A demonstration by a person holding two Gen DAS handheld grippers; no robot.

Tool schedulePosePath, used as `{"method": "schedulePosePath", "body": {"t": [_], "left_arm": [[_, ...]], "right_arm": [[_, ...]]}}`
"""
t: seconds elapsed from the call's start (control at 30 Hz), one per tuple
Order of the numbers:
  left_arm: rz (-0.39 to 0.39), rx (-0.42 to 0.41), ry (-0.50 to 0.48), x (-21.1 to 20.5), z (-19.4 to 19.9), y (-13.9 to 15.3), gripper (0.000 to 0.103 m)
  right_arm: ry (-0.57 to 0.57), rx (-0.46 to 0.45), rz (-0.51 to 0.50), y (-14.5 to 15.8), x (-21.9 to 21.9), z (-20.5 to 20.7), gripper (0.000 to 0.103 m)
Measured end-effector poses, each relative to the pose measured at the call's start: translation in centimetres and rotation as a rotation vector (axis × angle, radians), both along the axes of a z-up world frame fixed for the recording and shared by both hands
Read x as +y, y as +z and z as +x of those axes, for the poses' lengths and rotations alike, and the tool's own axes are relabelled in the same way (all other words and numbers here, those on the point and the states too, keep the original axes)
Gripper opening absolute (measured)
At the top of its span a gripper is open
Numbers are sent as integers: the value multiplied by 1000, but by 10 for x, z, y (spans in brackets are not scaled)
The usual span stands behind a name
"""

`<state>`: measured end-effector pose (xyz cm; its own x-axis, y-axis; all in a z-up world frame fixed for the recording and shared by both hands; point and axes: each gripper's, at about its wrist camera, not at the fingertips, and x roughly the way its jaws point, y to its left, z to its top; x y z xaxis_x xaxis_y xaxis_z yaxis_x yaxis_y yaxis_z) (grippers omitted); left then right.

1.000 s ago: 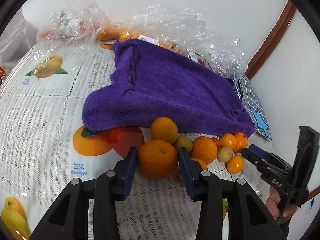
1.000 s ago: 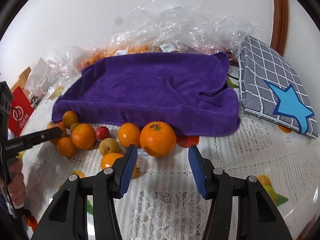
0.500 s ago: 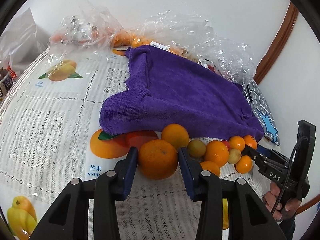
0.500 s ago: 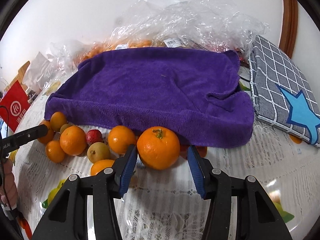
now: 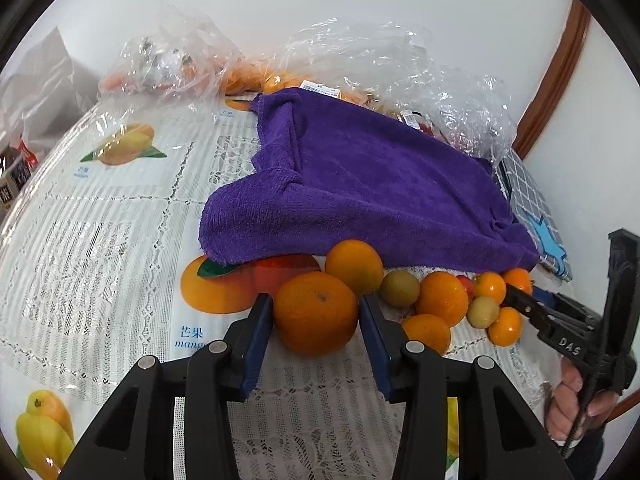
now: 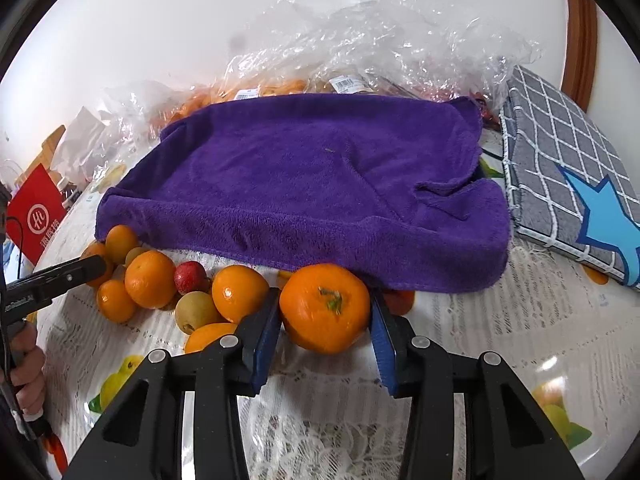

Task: Organize fruits
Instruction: 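Grasp the large mandarin with the right gripper while the left gripper grasps a kumquat, then lift both fruits onto the purple towel and open both grippers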

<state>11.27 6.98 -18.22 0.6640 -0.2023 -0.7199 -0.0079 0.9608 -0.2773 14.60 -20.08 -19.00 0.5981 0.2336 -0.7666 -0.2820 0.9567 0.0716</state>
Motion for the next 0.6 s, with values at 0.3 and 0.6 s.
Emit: {"method": "schedulePosePath", "body": {"t": [0.3,0.6], "left_arm": [[36,0,4,-2,-3,2,40],[3,-93,31,2,-14,15,40]], "right_arm": [[-23,14,1,-1,-6,0,42],[-39,-41,7,6,-15,-11,42]]}}
